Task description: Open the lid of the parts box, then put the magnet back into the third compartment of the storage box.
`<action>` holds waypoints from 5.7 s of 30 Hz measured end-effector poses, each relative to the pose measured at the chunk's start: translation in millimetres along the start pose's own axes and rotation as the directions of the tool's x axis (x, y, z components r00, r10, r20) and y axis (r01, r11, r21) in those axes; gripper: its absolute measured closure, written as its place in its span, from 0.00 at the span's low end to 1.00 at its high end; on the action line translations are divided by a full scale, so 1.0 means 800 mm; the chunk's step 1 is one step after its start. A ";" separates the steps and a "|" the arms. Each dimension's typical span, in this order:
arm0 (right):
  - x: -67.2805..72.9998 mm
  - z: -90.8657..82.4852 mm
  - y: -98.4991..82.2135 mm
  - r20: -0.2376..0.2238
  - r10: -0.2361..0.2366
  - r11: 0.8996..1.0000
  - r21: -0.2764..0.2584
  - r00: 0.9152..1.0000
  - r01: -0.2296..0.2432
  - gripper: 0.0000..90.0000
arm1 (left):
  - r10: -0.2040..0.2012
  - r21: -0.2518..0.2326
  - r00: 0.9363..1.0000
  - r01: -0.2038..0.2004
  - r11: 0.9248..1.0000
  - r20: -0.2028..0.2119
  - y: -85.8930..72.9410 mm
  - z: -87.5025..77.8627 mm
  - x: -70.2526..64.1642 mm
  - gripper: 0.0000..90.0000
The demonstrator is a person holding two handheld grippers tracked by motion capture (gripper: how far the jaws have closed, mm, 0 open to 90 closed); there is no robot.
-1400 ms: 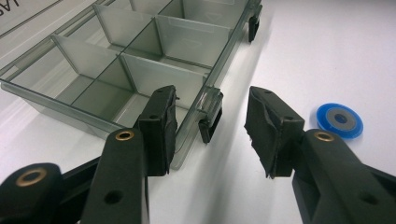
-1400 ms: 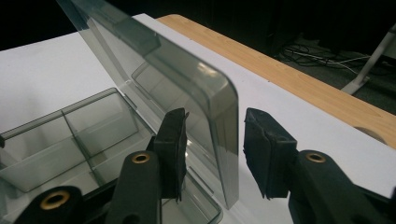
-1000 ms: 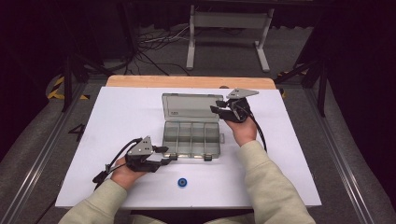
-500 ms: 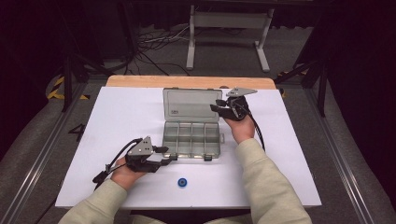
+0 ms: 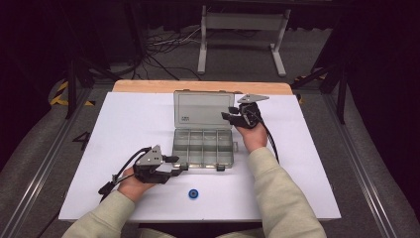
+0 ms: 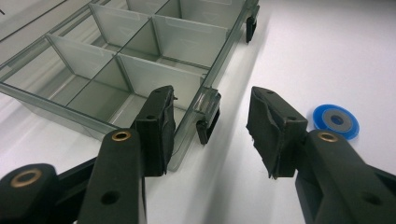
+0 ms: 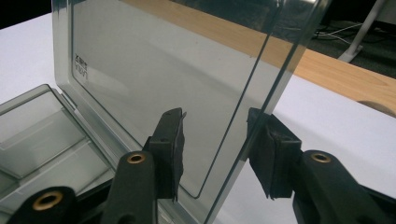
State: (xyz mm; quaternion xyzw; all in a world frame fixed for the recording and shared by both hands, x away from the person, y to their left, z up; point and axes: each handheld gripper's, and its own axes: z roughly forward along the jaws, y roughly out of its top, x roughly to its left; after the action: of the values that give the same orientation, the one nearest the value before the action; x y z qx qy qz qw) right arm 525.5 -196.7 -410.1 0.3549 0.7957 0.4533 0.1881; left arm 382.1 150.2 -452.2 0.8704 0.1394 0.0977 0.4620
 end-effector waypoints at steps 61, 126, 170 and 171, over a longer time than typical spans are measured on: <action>0.007 -0.003 -0.009 0.020 0.006 0.997 0.077 1.000 -0.008 0.36 | 0.008 -0.015 1.000 -0.008 1.000 -0.008 0.001 -0.002 -0.002 0.51; 0.162 -0.133 0.011 -0.318 -0.236 0.970 -0.127 0.918 0.206 0.17 | -0.100 -0.145 0.984 0.079 0.986 -0.144 -0.013 -0.088 -0.003 0.28; 0.217 -0.077 -0.024 -0.474 -0.289 0.904 0.151 0.832 0.400 0.31 | -0.096 -0.133 0.986 0.078 0.988 -0.137 -0.014 -0.085 0.000 0.28; 0.218 -0.076 -0.025 -0.476 -0.290 0.901 0.156 0.830 0.404 0.31 | -0.096 -0.132 0.986 0.078 0.988 -0.137 -0.013 -0.085 -0.001 0.28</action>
State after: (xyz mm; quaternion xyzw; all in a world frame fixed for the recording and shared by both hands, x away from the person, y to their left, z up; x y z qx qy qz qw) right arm 361.5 -110.6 -391.9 0.1117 0.9193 0.3757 0.0362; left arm 359.7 208.7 -423.4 0.8233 0.2036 0.1483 0.5087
